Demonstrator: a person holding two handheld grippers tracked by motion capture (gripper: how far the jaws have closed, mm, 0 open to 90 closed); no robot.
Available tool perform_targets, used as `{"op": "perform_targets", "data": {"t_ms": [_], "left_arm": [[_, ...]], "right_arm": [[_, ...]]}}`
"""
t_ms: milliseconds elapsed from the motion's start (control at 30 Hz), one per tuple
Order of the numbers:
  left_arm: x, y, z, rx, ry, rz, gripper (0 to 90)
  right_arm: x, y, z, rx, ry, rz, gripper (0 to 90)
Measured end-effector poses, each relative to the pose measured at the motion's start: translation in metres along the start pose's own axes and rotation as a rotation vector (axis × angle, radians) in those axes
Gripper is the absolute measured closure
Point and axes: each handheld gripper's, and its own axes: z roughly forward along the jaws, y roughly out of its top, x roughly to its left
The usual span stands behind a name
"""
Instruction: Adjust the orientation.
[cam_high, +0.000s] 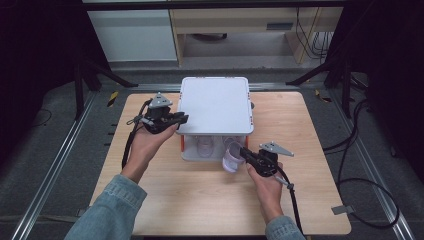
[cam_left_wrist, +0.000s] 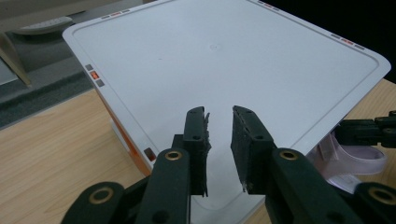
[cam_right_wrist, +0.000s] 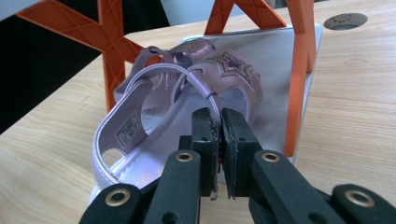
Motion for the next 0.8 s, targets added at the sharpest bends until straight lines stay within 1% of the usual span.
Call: {"op": "perform_targets", "data": {"t_ms": [33, 100, 167, 233, 367, 500, 533, 567, 667, 733, 767, 800], "left_arm": [[-0.001, 0.000, 0.002, 0.000, 0.000, 0.000, 75.8], [-0.002, 0.000, 0.006, 0.001, -0.009, 0.000, 78.2], [-0.002, 0.001, 0.008, 0.001, -0.011, -0.001, 79.1], [-0.004, 0.001, 0.011, 0.007, -0.011, 0.006, 82.3], [-0.006, 0.001, 0.017, 0.022, -0.010, 0.019, 83.6], [-0.008, 0.000, 0.023, 0.034, -0.008, 0.021, 83.7], [-0.008, 0.000, 0.023, 0.034, -0.008, 0.021, 83.7], [-0.008, 0.000, 0.025, 0.037, -0.009, 0.022, 83.7], [-0.009, -0.001, 0.026, 0.043, -0.007, 0.027, 83.7], [-0.010, 0.000, 0.027, 0.047, -0.006, 0.033, 83.7], [-0.010, 0.000, 0.028, 0.050, -0.005, 0.035, 83.7], [-0.010, 0.000, 0.028, 0.052, -0.005, 0.035, 83.7]], "right_arm": [[0.000, 0.000, 0.000, 0.000, 0.000, 0.000, 84.6], [-0.001, 0.001, 0.007, -0.006, -0.006, -0.001, 84.5], [-0.001, 0.001, 0.009, -0.004, -0.006, -0.002, 84.5], [0.000, 0.001, 0.016, -0.005, -0.022, -0.014, 84.5], [0.000, 0.002, 0.020, -0.009, -0.040, -0.021, 84.5], [0.001, 0.001, 0.029, -0.004, -0.053, -0.031, 84.5], [0.001, 0.001, 0.029, -0.004, -0.053, -0.031, 84.5], [0.002, -0.001, 0.031, -0.008, -0.050, -0.022, 84.4], [0.005, -0.001, 0.033, -0.009, -0.048, -0.029, 84.4], [0.005, 0.000, 0.033, -0.010, -0.050, -0.022, 84.4], [0.004, 0.000, 0.034, -0.015, -0.045, -0.006, 84.3], [0.003, 0.000, 0.035, -0.017, -0.046, -0.002, 84.3]]}}
